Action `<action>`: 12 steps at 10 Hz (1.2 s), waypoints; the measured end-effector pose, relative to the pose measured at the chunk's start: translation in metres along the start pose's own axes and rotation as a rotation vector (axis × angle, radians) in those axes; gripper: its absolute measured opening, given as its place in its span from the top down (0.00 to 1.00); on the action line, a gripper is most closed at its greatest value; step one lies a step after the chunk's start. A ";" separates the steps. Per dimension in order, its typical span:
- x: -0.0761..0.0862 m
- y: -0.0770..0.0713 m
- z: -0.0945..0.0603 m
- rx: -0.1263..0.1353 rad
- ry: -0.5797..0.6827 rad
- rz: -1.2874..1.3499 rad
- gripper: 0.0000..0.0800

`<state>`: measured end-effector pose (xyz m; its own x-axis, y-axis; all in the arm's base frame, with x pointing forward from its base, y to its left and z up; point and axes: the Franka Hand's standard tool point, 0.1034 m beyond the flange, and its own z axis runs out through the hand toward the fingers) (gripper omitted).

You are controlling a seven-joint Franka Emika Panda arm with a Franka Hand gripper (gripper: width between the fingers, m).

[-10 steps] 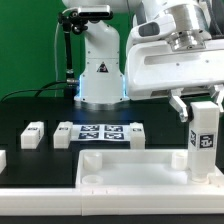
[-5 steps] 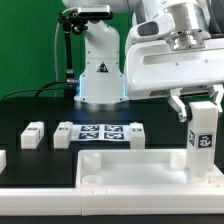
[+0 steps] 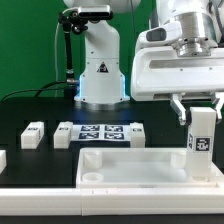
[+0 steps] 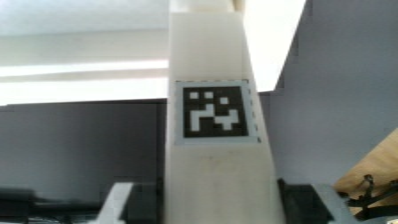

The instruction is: Assemble desk

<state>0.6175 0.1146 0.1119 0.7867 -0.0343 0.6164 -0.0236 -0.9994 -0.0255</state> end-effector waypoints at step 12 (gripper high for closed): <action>0.000 0.001 0.002 0.003 -0.015 0.002 0.19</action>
Offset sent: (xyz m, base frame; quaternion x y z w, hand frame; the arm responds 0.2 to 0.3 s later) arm 0.0046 0.0051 -0.0059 0.0103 -0.0038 0.0048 0.9999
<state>0.6184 0.1139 0.1103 0.7960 -0.0367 0.6041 -0.0240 -0.9993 -0.0290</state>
